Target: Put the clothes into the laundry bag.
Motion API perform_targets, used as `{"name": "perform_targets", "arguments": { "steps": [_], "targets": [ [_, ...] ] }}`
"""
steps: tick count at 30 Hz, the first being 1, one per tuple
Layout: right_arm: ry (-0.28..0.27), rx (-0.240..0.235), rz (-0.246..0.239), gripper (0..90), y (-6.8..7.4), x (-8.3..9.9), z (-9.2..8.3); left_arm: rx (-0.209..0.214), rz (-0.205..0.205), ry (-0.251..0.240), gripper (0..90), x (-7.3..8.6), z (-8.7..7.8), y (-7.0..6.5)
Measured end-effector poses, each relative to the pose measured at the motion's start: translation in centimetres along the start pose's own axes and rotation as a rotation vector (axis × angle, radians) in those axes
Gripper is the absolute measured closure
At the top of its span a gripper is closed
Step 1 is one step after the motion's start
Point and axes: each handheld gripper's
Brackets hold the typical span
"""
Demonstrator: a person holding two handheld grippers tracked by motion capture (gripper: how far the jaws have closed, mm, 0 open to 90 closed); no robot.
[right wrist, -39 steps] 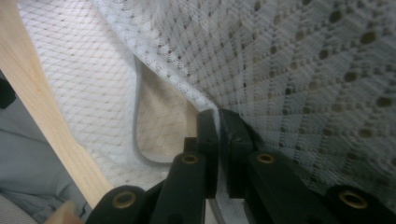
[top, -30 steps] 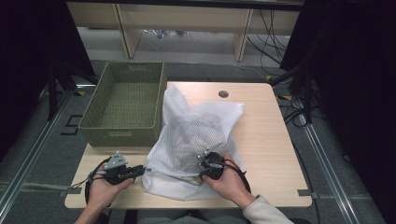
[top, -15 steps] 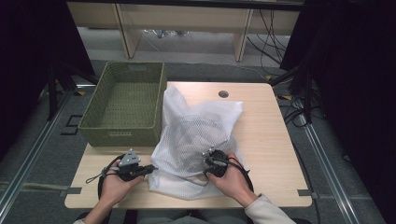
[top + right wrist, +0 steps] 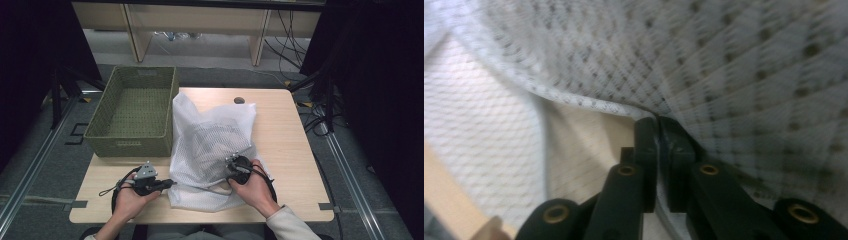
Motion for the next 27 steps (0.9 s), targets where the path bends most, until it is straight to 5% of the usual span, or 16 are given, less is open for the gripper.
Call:
{"name": "perform_targets", "arguments": {
  "steps": [1,2,7,9,13,19,20,26,27],
  "targets": [
    [-0.008,-0.014,-0.006,84.9,0.3,0.1,-0.2,0.016,-0.02,0.002,89.6,0.1,-0.2,-0.1],
    [-0.014,-0.02,-0.01,83.5,0.8,0.2,-0.5,-0.001,0.013,0.017,89.4,0.3,-0.5,0.2],
    [-0.072,-0.101,-0.052,78.8,3.8,0.4,-2.5,-0.023,-0.041,-0.007,83.7,1.3,-1.2,0.1],
    [-0.091,-0.103,-0.081,77.6,4.8,0.2,-3.0,-0.033,-0.011,-0.013,79.9,1.4,-1.7,-0.1],
    [-0.127,-0.127,-0.107,77.4,6.2,0.0,-3.4,-0.049,-0.027,-0.051,73.4,1.6,-2.3,-0.6],
    [-0.121,-0.152,-0.152,76.9,7.7,-1.0,-2.2,-0.061,-0.037,-0.063,69.6,1.4,-2.3,-1.1],
    [-0.112,-0.156,-0.131,76.9,8.0,-1.2,-2.1,-0.072,-0.005,-0.047,69.4,1.3,-2.4,-1.0],
    [-0.119,-0.156,-0.158,76.7,8.2,-2.1,-1.5,-0.086,0.0,-0.048,67.6,1.2,-2.5,-1.0],
    [-0.123,-0.158,-0.168,76.7,8.3,-2.2,-1.4,-0.08,-0.029,-0.063,67.5,1.2,-2.4,-1.2]
  ]
}}
Point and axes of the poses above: each handheld gripper's, and its own axes: z roughly forward along the jaws, x roughly out of its underside, y roughly to its left, and after that the axes turned 8 degrees about y, right-handed
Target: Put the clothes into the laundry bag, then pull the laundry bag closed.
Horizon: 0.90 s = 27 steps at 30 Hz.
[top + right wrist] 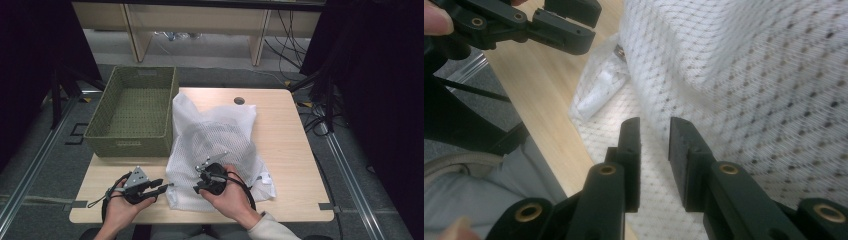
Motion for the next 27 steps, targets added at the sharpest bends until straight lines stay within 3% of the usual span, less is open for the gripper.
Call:
{"name": "perform_targets", "arguments": {
  "steps": [2,7,10,11,15,17,18,20,23,27],
  "targets": [
    [0.007,-0.001,0.002,76.6,0.14,-0.1,0.22,-0.011,0.028,0.011,67.3,-0.01,-0.08,0.23],
    [0.013,0.003,0.009,76.7,0.04,-0.21,0.37,-0.001,0.013,0.0,67.1,0.07,0.15,0.19],
    [0.009,0.001,0.008,76.9,-0.03,-0.37,0.46,-0.018,0.02,0.019,67.0,0.06,-0.03,0.38],
    [0.01,0.003,0.003,76.9,-0.06,-0.47,0.53,-0.011,-0.001,0.0,67.0,0.05,0.02,0.24],
    [0.011,-0.009,0.003,76.9,0.02,-0.81,0.69,-0.025,0.026,0.008,66.1,0.06,-0.01,0.57],
    [0.011,-0.007,0.006,77.0,0.08,-0.93,0.72,-0.022,-0.013,0.004,65.6,0.12,0.11,0.38],
    [0.011,-0.011,0.0,77.0,0.05,-0.97,0.72,-0.035,0.014,0.023,65.5,0.08,0.02,0.61],
    [0.01,-0.012,-0.004,77.0,0.08,-1.0,0.8,-0.026,0.002,0.002,64.8,0.05,0.15,0.55],
    [0.013,-0.013,0.002,77.0,0.09,-0.99,0.97,-0.036,0.023,0.015,63.7,0.0,0.09,0.74],
    [0.01,-0.009,0.003,77.1,-0.06,-1.01,0.97,-0.036,0.011,0.015,62.9,0.04,0.06,0.65]
  ]
}}
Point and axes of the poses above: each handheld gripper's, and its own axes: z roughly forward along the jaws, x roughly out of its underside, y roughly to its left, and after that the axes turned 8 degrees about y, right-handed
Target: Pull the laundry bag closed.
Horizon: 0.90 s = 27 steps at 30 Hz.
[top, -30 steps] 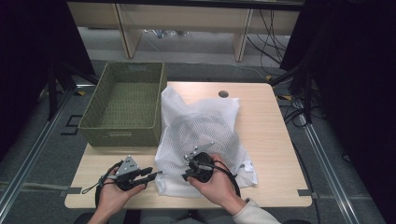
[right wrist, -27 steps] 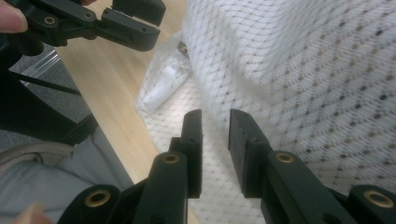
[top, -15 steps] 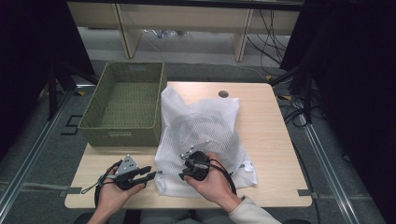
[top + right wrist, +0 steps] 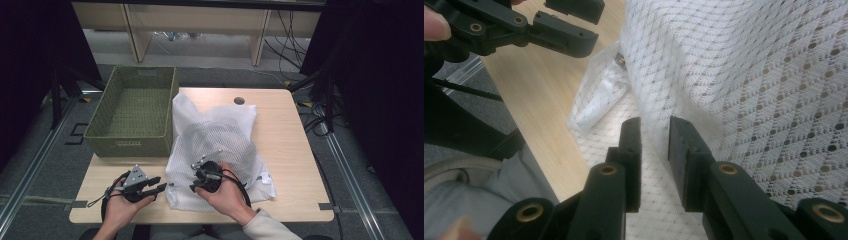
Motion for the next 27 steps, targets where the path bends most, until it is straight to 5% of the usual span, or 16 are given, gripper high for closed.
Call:
{"name": "perform_targets", "arguments": {
  "steps": [7,12,27],
  "targets": [
    [0.003,-0.001,0.025,77.4,0.3,-0.2,0.1,-0.007,-0.004,-0.006,61.3,0.0,0.0,0.2],
    [0.005,-0.008,-0.018,77.5,0.8,-0.8,0.8,-0.007,-0.013,-0.016,60.8,0.0,-0.1,0.2],
    [0.056,0.002,-0.035,75.4,0.8,-2.2,4.3,0.007,-0.011,-0.003,59.4,0.1,0.2,0.2]
  ]
}}
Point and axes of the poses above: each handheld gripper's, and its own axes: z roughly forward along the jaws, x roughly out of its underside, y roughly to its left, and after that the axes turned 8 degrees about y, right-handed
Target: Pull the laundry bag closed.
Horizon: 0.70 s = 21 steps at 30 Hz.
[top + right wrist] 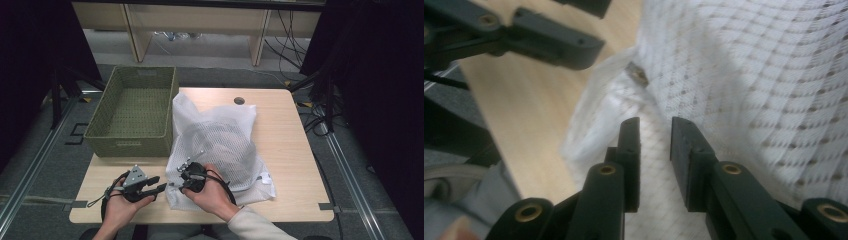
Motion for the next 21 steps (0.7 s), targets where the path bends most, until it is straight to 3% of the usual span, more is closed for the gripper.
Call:
{"name": "perform_targets", "arguments": {
  "steps": [6,9,10,13,21],
  "targets": [
    [-0.005,0.029,0.009,72.7,-0.7,-0.4,0.6,0.001,0.009,0.011,59.3,0.0,0.0,0.0],
    [-0.012,0.037,0.015,72.5,-1.1,-0.5,0.8,0.004,0.003,0.002,59.2,0.0,0.1,-0.1],
    [-0.015,0.041,0.022,72.5,-1.2,-0.6,0.8,0.008,-0.017,0.002,59.2,0.1,0.2,-0.2],
    [-0.025,0.035,0.016,72.3,-1.2,-0.7,0.7,0.002,0.01,0.006,59.2,0.0,0.1,-0.1],
    [-0.016,0.011,0.008,72.1,-0.8,-1.0,1.3,0.003,0.011,0.008,59.3,0.0,0.1,-0.1]
  ]
}}
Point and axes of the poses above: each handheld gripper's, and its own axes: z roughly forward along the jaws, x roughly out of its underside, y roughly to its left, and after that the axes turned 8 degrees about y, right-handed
